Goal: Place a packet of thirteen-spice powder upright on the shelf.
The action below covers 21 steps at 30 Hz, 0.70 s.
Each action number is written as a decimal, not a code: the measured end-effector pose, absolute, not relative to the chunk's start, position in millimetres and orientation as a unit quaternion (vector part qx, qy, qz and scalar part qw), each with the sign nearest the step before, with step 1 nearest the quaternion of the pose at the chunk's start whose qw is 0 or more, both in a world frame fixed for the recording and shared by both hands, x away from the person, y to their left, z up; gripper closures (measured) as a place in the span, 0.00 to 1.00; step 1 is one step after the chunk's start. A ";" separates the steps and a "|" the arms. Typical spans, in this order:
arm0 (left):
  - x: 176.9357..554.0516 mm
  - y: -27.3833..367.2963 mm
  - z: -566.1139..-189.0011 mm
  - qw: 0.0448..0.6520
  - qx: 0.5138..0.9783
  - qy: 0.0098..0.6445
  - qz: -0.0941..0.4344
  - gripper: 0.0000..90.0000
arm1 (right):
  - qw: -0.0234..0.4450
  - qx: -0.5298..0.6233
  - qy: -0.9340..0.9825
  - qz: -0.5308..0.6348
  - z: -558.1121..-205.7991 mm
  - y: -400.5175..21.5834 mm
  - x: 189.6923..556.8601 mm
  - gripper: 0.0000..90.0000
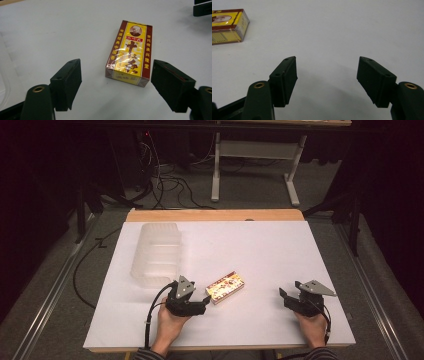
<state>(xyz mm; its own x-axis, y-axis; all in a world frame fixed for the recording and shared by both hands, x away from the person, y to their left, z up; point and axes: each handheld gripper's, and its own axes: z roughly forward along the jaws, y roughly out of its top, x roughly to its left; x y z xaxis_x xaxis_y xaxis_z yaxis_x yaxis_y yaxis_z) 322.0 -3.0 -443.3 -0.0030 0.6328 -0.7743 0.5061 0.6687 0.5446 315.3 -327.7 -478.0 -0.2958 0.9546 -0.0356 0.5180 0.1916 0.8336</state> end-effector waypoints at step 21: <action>337.7 -37.2 -425.6 0.559 0.453 0.693 0.048 0.25 | 0.299 0.510 0.714 0.376 -477.7 -328.2 313.8 0.37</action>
<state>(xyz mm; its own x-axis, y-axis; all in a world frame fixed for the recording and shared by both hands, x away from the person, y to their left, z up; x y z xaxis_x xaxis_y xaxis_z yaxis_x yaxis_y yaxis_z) 337.7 -37.2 -425.6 0.0344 0.6812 -0.7313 0.5740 0.5855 0.5724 313.8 -328.2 -477.7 -0.3016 0.9524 -0.0443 0.5027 0.1983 0.8414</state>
